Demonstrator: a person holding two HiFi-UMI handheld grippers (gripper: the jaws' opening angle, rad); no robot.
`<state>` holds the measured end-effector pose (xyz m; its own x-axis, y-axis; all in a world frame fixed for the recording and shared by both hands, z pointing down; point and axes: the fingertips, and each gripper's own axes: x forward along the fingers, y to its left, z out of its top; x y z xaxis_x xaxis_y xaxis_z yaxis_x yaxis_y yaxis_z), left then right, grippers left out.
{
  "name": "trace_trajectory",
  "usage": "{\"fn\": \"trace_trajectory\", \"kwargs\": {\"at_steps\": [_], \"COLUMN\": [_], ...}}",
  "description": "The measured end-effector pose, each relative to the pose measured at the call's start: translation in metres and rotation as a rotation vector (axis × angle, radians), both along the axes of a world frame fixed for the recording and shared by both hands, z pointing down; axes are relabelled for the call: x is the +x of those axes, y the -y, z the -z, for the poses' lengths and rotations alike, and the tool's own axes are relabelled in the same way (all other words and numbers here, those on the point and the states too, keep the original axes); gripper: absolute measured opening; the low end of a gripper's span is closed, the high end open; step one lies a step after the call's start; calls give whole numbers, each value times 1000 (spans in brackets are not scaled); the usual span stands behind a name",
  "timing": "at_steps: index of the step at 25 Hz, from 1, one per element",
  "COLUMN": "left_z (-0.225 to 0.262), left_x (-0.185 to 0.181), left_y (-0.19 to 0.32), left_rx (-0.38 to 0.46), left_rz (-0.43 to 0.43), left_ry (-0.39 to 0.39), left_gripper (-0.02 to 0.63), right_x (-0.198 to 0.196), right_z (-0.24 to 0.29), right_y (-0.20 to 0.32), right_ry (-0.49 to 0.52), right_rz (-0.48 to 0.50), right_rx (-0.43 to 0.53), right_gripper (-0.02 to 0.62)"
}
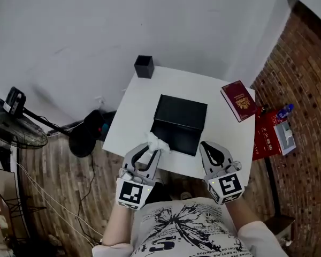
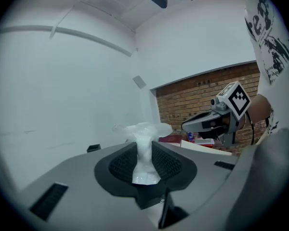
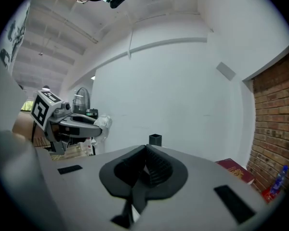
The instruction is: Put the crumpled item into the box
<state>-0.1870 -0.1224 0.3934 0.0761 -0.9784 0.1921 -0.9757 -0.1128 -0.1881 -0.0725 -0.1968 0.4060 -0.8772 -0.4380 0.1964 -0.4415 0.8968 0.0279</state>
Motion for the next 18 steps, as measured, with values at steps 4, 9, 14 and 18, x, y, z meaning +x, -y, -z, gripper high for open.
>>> {"fn": "trace_trajectory", "kwargs": {"at_steps": [4,9,14,18], "left_z": [-16,-51,-100,-142], "left_x": [-22,-28,-21,-13], "left_y": [38,74,96,106], "left_rx": [-85,-178,-307,-425], "left_rz": [-140,-317,-487,-600], "left_ry": [22,40,94,124], "left_gripper": [104,104,104,104], "right_x": [-19,-34,-38,-34], "right_z": [-4,-17,-34,-45], "right_y": [20,37,50,60], "right_ry": [-14,-36,-54,-31], "right_rz": [-105,-204,-282,-361], "right_rx": [-21,-43,-69,-79], "right_gripper": [15,14,15,14]}}
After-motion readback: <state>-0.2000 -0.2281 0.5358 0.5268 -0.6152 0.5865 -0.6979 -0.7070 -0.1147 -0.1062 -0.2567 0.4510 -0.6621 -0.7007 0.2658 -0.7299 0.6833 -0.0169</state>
